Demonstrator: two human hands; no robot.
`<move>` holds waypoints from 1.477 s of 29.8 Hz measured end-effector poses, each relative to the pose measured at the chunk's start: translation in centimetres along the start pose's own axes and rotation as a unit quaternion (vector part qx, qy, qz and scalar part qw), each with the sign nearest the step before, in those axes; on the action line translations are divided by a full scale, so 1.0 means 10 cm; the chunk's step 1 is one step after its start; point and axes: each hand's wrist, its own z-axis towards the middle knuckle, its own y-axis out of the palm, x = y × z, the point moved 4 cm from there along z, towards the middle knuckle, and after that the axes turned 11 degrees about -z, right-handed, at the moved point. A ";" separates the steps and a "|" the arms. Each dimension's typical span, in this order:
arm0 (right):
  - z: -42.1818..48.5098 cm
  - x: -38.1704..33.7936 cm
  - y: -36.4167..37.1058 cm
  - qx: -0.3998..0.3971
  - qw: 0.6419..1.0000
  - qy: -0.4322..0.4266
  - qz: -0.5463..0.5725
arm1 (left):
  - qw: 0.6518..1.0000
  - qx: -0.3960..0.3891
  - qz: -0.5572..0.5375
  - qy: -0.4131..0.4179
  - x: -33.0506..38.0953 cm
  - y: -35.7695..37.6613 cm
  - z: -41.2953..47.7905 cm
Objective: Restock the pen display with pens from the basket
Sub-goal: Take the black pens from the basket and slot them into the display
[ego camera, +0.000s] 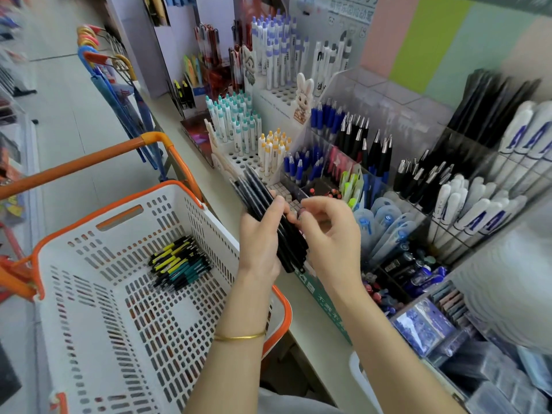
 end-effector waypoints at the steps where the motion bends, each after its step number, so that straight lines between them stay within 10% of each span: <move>1: 0.07 -0.04 -0.01 -0.002 1.000 0.002 0.012 | 1.000 -0.018 0.017 -0.009 -0.01 0.02 -0.03; 9: 0.72 -0.31 0.05 -0.240 0.967 0.082 -0.021 | 0.955 -0.218 -0.013 -0.198 -0.09 0.08 -0.17; 22: 0.80 -0.20 0.11 -0.416 0.891 0.099 -0.151 | 0.921 -0.258 0.051 -0.288 -0.08 -0.07 -0.22; 33: 0.83 -0.12 0.15 -0.318 0.933 0.140 -0.092 | 0.923 -0.253 0.057 -0.285 -0.06 -0.04 -0.19; 44: 1.04 -0.28 -0.10 -0.053 0.994 0.020 -0.094 | 0.911 -0.275 0.041 -0.305 -0.09 -0.08 -0.22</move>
